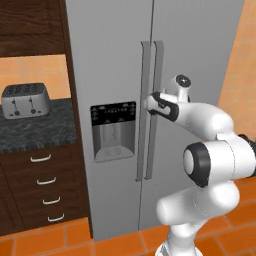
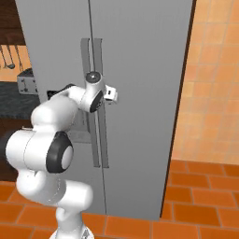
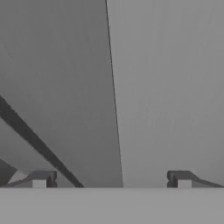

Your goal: Take the strawberry from the fridge and place it on top of the pancake, located on the dining counter.

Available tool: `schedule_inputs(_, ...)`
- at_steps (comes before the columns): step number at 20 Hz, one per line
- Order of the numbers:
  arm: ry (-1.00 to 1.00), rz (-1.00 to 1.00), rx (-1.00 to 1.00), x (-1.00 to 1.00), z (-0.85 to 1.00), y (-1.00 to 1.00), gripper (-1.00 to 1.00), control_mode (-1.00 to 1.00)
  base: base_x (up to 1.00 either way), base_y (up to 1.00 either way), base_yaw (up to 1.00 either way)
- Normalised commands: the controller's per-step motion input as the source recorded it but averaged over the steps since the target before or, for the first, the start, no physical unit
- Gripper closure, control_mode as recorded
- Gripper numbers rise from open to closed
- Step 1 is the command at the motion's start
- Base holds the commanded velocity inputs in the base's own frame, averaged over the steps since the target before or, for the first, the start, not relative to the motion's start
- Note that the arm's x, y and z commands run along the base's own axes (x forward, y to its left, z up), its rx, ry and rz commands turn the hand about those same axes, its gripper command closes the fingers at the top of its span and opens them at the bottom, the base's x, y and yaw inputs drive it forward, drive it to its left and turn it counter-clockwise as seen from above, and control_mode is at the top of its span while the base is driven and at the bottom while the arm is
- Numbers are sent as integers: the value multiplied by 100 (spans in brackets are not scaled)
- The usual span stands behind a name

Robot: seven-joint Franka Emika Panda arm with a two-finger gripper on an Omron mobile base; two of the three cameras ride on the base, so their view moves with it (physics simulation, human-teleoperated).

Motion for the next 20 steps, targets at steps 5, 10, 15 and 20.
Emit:
schedule_inputs(5, -9, 0, 0, 68, -17, 0, -100, -100, 0, 0, 0)
schedule_inputs(10, -16, 0, 0, 59, -23, -2, -100, -100, 0, 0, 0)
schedule_inputs(15, -12, 0, 0, 9, -6, 0, 100, -100, 0, 0, 0)
schedule_inputs(20, 2, -5, 1, -18, 6, -38, 100, -100, 0, 0, 0)
